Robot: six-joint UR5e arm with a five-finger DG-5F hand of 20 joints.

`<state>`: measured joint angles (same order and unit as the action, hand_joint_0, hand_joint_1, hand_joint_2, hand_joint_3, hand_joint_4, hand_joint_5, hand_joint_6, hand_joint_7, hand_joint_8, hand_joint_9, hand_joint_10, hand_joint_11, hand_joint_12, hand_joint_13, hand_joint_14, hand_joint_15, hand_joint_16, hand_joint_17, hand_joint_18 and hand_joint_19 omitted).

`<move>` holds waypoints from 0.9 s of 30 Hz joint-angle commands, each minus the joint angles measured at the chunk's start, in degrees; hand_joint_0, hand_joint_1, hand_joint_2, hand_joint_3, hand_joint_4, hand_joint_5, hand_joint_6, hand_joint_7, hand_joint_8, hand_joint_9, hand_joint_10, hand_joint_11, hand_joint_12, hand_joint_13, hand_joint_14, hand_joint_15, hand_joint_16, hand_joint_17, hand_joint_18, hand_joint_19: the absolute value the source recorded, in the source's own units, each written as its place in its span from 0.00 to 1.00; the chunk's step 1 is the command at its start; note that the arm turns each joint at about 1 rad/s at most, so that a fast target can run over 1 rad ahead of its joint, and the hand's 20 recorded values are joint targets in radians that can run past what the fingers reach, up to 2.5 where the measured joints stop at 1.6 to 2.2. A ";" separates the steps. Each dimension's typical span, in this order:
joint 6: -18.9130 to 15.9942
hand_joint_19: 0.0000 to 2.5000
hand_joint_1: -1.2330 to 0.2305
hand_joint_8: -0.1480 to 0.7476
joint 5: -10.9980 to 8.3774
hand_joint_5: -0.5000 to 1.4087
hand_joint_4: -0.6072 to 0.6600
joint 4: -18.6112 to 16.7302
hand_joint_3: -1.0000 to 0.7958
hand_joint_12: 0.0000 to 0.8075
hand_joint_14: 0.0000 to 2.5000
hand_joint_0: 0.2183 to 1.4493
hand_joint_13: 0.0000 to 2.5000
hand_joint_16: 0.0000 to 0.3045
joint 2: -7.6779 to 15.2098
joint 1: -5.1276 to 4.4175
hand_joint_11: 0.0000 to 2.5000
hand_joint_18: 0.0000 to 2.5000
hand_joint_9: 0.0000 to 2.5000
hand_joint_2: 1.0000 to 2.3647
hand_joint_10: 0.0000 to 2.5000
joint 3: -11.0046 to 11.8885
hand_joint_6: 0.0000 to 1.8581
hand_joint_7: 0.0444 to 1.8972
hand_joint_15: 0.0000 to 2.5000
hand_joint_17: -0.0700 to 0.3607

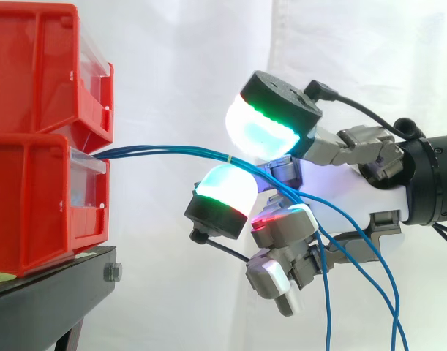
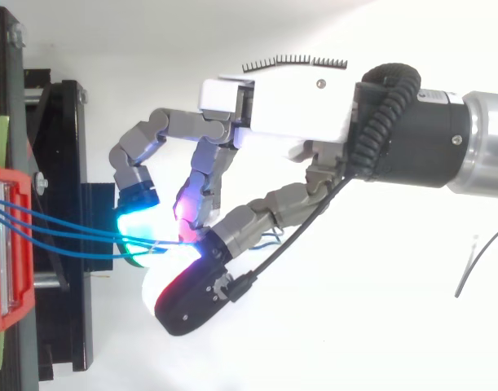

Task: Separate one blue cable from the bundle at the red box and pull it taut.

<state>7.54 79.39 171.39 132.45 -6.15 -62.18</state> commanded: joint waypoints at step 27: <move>0.02 0.31 0.17 0.48 0.06 0.19 0.41 0.00 0.28 0.45 0.01 0.42 0.40 0.15 0.00 0.09 0.48 0.34 0.48 0.00 0.01 0.04 0.49 0.67 0.31 0.40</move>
<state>7.49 79.45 171.39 132.45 -6.13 -62.19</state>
